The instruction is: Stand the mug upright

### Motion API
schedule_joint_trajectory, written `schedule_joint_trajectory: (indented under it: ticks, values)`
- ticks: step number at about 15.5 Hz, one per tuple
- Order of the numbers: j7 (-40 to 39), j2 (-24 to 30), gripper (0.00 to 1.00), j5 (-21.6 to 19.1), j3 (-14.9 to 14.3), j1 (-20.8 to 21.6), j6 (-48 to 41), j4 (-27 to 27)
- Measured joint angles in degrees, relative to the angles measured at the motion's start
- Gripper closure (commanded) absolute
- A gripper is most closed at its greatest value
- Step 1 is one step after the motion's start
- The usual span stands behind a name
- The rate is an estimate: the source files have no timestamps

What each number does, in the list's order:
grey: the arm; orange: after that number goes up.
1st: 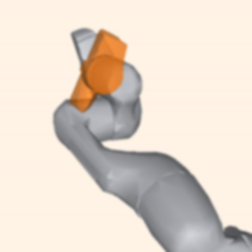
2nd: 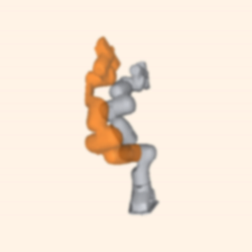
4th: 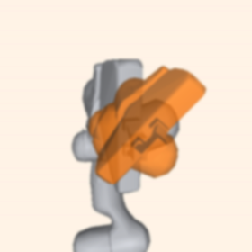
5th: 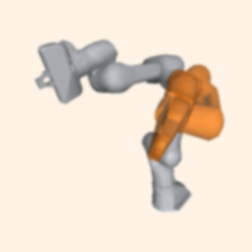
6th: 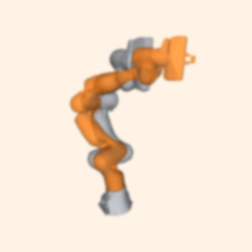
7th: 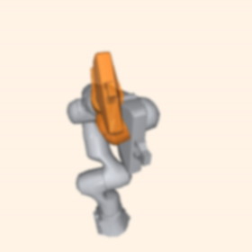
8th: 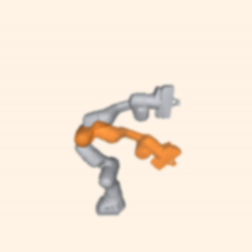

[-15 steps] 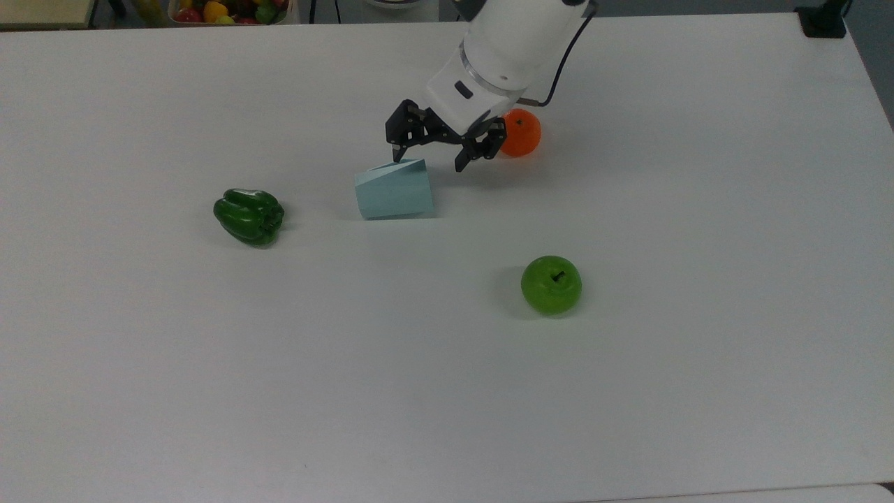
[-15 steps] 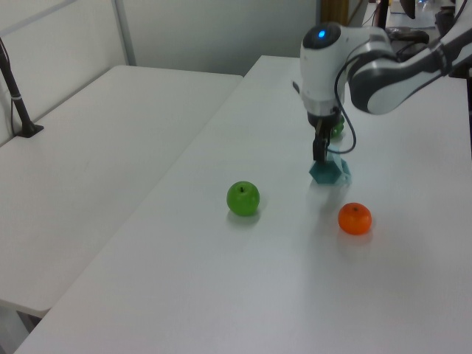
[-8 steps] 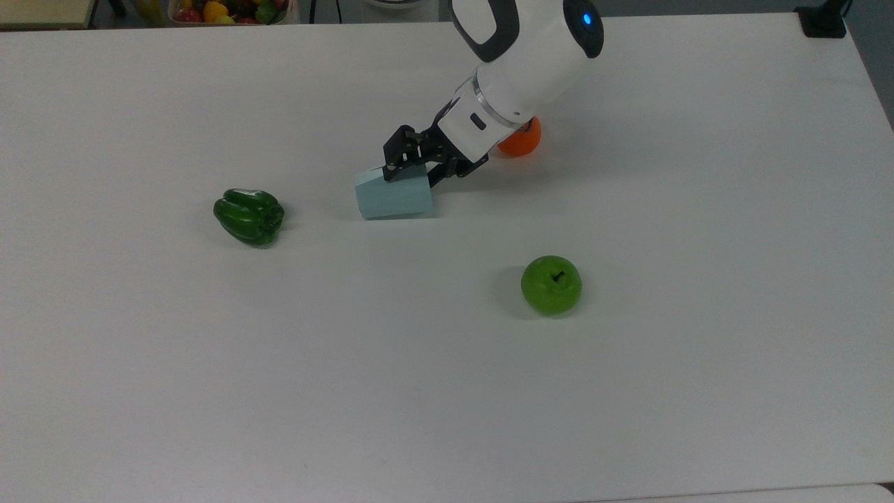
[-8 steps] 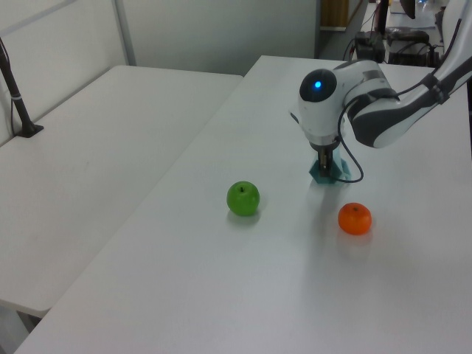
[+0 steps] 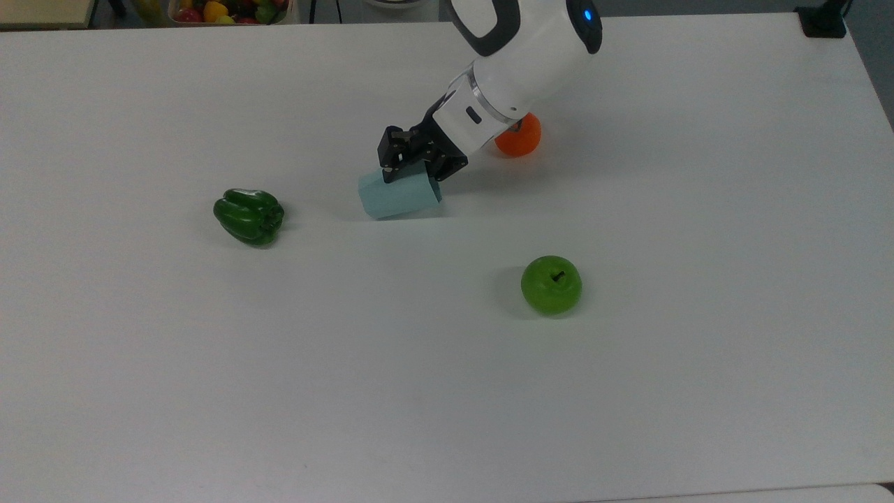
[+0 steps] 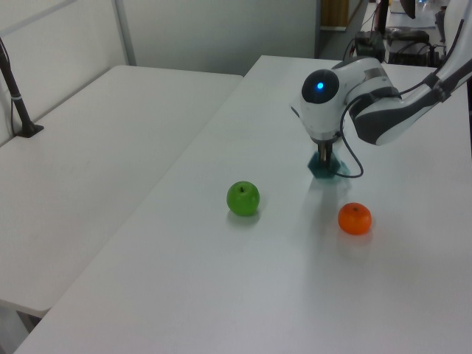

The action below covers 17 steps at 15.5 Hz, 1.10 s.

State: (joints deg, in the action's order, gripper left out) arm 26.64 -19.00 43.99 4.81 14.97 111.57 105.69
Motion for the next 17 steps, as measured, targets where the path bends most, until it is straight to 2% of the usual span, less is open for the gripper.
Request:
schedule_joint_trajectory:
  ticks: [2,5,6,7,8,11,14,15,16,17]
  values:
    - [0.1,0.8,0.95,-3.5,0.0,-0.7,0.5,-0.1]
    - [0.3,1.5,0.83,-11.1,-0.2,-2.4,3.5,-0.8]
    - [0.1,1.7,0.75,-14.3,-0.4,-3.2,4.6,-1.2]
    - [-0.4,2.0,0.59,-18.0,-0.7,-3.9,5.5,-1.7]
    - [-1.0,2.2,0.51,-21.5,-1.4,-4.5,6.5,-2.1]
    - [-2.4,2.3,0.41,-30.2,-4.2,-5.2,10.5,-2.3]
    - [-3.5,2.3,0.29,-34.3,-5.9,-5.8,11.6,-2.3]
    - [-4.9,2.3,0.22,-34.7,-6.1,-5.9,11.6,-2.3]
    - [-6.0,2.3,0.07,-34.9,-6.2,-5.9,11.6,-2.2]
    - [-6.6,2.3,0.0,-34.9,-6.3,-5.9,11.6,-2.2]
